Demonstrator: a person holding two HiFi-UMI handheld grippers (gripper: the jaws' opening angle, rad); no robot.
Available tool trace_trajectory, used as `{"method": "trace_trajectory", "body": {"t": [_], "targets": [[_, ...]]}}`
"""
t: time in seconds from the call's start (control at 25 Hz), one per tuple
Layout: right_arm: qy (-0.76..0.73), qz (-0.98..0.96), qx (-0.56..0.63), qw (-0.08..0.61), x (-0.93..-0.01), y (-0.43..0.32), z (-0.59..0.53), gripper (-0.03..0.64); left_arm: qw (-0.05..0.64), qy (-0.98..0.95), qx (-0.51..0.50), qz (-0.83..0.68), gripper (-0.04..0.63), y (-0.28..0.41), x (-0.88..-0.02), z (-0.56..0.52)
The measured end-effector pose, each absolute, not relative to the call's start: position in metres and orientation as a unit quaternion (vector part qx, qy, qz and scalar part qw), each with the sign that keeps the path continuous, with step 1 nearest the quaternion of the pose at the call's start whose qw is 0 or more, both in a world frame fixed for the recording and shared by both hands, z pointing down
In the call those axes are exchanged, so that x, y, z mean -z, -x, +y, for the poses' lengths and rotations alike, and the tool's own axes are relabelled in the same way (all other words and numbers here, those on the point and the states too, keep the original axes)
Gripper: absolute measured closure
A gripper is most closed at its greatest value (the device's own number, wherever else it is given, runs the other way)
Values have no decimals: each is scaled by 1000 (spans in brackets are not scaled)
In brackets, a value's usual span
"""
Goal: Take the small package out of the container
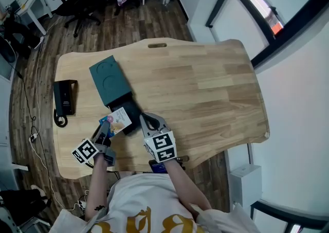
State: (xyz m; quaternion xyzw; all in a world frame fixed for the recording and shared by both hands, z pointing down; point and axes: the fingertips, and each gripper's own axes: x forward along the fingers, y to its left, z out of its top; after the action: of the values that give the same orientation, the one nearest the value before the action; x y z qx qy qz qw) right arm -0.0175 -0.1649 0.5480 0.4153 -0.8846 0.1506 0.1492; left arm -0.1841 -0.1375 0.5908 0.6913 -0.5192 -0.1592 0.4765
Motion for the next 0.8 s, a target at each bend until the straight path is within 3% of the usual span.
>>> {"method": "trace_trajectory", "body": {"t": [0.8], "targets": [[-428, -887, -133, 111, -514, 6, -149, 612, 430, -730, 221, -483, 500, 174, -507, -128]]}}
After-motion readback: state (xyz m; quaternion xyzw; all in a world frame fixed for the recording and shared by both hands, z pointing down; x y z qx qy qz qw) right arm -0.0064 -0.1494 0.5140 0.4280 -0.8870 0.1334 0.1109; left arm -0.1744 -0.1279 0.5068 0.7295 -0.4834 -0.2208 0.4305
